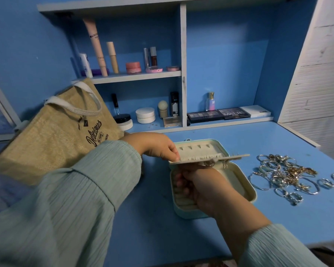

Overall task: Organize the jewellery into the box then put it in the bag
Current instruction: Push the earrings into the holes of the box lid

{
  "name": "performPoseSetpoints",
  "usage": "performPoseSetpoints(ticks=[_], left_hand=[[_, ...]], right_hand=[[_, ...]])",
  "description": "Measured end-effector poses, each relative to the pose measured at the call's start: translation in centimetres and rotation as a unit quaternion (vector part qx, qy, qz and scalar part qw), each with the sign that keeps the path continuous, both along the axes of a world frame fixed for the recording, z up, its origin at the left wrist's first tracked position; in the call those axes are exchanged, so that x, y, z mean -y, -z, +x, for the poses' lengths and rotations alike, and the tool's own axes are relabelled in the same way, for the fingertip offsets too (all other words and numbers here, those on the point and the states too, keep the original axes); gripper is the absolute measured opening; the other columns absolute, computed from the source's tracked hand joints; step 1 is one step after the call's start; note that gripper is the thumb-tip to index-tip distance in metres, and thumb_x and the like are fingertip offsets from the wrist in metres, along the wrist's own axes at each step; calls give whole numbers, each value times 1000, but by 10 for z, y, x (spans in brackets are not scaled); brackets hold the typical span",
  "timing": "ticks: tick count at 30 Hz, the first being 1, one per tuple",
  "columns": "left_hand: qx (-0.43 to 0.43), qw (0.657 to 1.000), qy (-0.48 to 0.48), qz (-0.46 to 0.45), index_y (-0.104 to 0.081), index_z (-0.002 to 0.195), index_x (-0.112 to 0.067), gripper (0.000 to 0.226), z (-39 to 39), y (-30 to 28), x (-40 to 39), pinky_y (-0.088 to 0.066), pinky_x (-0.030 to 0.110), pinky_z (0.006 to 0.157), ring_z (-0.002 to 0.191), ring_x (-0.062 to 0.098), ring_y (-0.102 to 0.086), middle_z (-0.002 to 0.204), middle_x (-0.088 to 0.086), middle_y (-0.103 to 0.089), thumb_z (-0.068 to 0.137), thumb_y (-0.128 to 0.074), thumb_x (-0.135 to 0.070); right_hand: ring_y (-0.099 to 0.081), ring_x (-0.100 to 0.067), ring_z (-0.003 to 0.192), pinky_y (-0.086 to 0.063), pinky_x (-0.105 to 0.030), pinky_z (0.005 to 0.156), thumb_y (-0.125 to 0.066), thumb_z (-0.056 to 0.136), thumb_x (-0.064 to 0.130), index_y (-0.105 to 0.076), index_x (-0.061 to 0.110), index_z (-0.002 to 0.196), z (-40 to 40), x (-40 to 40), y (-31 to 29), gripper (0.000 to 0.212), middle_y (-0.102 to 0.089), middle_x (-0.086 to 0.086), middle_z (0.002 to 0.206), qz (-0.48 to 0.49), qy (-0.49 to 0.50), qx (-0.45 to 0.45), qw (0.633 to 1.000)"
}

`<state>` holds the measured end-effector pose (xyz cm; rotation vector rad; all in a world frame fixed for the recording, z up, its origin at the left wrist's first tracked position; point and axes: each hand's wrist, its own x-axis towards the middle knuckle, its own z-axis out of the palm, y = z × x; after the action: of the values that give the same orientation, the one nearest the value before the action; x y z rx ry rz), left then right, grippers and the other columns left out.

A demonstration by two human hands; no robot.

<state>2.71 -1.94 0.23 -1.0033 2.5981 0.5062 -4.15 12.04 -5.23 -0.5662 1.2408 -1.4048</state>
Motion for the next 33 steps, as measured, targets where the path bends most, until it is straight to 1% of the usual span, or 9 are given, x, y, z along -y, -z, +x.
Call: performPoseSetpoints(ticks=[5,9,12,16,18,22,26,30,33], left_hand=[[23,1000,17,3,-60,102,-31,12,-4,1,3,-36,24,83,93,10,-51,116,0,-61,91,-53,-32],[27,999,18,15,-61,103,-29,14,-6,-2,4,-41,25,85,88,10,-50,118,5,-62,91,-54,-30],[23,999,12,22,-64,103,-28,16,-7,-5,5,-43,23,85,86,8,-52,115,4,-63,90,-57,-32],[29,999,17,21,-64,101,-28,13,-8,-8,6,-42,26,91,92,9,-56,112,0,-64,90,-58,-32],[41,999,25,11,-63,102,-28,13,-10,-8,6,-39,24,89,95,9,-55,109,-2,-63,90,-56,-32],[69,997,35,3,-61,112,-22,24,-12,-10,6,-37,28,93,97,13,-49,115,3,-60,91,-55,-32],[76,996,38,7,-60,104,-27,16,-13,-9,6,-36,28,92,97,13,-49,108,-2,-57,91,-53,-33],[90,995,47,1,-59,101,-29,12,-14,-8,7,-37,29,95,101,16,-51,116,3,-60,93,-49,-32],[101,993,54,3,-58,100,-29,12,-15,-9,7,-36,30,95,99,15,-49,115,5,-58,94,-48,-32]], right_hand=[[-45,-7,43,-33,-16,38,-29,95,-3,-59,10,94,-1,2,4,32,-50,-3,61,5,-4,-6,1000],[-46,-6,42,-33,-15,36,-28,96,-2,-57,10,87,0,2,5,33,-51,-2,60,7,-3,-6,1000],[-44,-9,45,-32,-16,36,-28,96,-2,-57,10,84,0,2,4,33,-50,-3,59,7,-2,-7,1000],[-43,-11,47,-32,-17,36,-29,96,-2,-57,10,81,1,1,3,33,-49,-3,57,10,2,-12,1000],[-42,-12,47,-32,-17,36,-29,97,-1,-57,10,78,1,1,3,35,-50,-2,53,14,0,-16,1000],[-41,-13,47,-32,-18,36,-30,97,-2,-60,11,78,1,1,3,39,-51,-1,49,15,4,-12,1000],[-41,-13,47,-32,-17,35,-29,97,-3,-59,9,78,1,2,3,37,-50,-2,51,13,1,-10,1000],[-43,-12,46,-32,-16,36,-28,96,-3,-58,8,82,1,3,4,35,-49,-3,56,14,3,-1,1000],[-41,-13,48,-33,-17,37,-28,97,-1,-58,9,79,1,3,4,36,-49,-4,54,18,-3,0,1000]])
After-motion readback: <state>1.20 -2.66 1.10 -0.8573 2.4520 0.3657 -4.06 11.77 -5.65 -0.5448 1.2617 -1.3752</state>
